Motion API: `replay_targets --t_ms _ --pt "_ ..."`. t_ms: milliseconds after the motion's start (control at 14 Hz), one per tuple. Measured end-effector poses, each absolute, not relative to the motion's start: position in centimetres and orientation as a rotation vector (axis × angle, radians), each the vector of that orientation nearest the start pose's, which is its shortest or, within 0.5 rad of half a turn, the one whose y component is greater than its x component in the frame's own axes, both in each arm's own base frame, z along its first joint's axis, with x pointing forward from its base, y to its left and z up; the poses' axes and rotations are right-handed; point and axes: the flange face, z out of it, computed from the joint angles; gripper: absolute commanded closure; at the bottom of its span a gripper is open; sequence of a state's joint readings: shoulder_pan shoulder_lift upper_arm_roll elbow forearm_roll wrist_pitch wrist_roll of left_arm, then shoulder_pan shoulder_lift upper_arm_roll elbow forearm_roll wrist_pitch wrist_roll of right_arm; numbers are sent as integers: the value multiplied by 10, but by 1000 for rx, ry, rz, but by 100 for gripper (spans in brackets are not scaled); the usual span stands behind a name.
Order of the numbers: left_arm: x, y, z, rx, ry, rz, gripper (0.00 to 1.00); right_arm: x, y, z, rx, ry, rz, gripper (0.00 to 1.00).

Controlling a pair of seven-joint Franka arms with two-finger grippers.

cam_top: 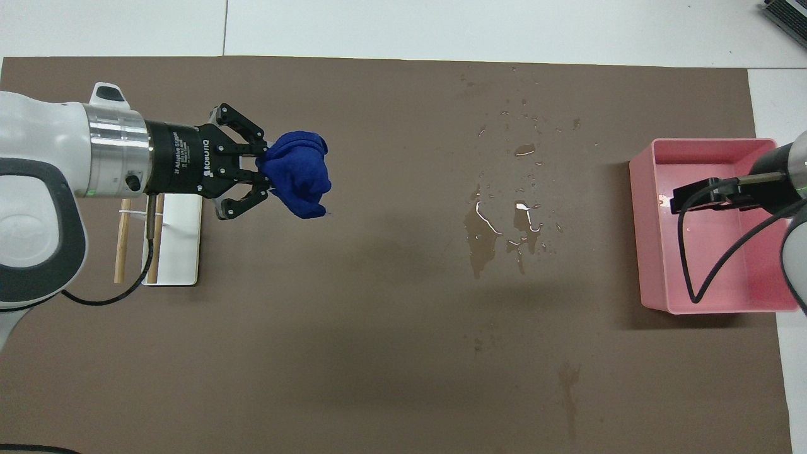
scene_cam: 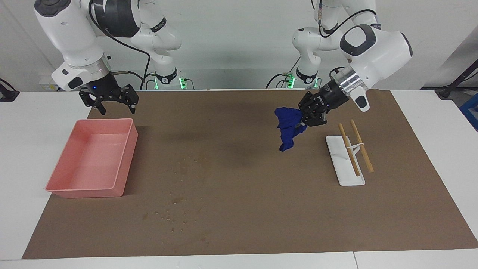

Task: Wipe water with towel using both arms
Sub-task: 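Lift the towel with the left gripper while the right gripper approaches, then grasp the towel with the right gripper from the left gripper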

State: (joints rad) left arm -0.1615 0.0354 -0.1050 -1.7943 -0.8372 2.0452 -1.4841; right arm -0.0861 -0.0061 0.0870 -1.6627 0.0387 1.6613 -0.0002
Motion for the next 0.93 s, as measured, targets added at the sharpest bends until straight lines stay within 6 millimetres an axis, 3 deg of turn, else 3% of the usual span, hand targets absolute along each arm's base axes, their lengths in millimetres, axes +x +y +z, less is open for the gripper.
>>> replay_targets --t_ms 356,926 --pt "545 -262 560 1658 1715 -725 100 559 41 593 -2919 349 29 0" --pt "524 -309 552 1610 1734 -743 100 573 111 605 -2256 1067 149 0"
